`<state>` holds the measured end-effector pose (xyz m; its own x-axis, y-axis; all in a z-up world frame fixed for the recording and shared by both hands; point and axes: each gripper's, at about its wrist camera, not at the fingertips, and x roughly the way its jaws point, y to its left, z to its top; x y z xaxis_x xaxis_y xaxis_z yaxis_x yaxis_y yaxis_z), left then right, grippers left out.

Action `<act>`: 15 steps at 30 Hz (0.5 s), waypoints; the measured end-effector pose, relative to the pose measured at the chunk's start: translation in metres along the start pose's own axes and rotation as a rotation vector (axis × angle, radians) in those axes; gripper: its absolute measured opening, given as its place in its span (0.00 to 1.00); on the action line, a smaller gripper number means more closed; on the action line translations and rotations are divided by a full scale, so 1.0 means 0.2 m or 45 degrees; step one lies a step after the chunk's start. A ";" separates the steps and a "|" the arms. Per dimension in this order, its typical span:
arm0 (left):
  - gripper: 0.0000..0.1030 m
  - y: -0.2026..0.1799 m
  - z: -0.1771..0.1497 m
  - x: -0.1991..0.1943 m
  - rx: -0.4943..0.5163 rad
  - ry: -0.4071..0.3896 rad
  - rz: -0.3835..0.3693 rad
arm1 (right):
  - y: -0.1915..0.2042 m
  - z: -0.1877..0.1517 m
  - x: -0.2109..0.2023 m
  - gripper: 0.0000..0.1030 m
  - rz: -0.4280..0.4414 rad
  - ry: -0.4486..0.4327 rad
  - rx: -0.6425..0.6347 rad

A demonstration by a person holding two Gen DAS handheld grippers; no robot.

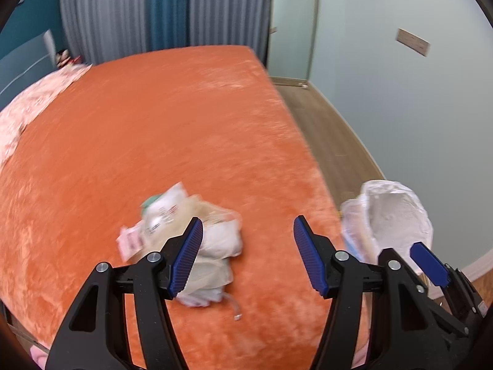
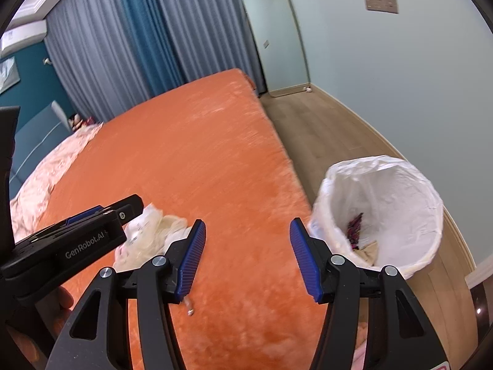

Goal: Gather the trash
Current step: 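Move both open tools back over the remaining items on the bed, then grasp the sheer beige mesh with the right tool while the left tool grasps the pink packet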

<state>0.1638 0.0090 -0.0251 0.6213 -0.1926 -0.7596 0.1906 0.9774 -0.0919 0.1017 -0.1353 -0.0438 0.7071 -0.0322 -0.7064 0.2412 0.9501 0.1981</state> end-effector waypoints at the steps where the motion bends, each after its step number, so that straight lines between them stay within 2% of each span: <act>1: 0.57 0.05 -0.01 0.01 -0.024 0.009 0.012 | 0.02 -0.01 0.01 0.54 0.005 0.009 -0.011; 15: 0.57 0.68 -0.25 0.15 -0.276 0.157 0.182 | 0.37 -0.20 0.29 0.54 0.112 0.202 -0.091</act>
<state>0.1705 0.1401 -0.0921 0.5307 -0.0521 -0.8460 -0.0677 0.9923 -0.1035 0.1333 -0.0547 -0.0982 0.6085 0.0959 -0.7878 0.1310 0.9669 0.2189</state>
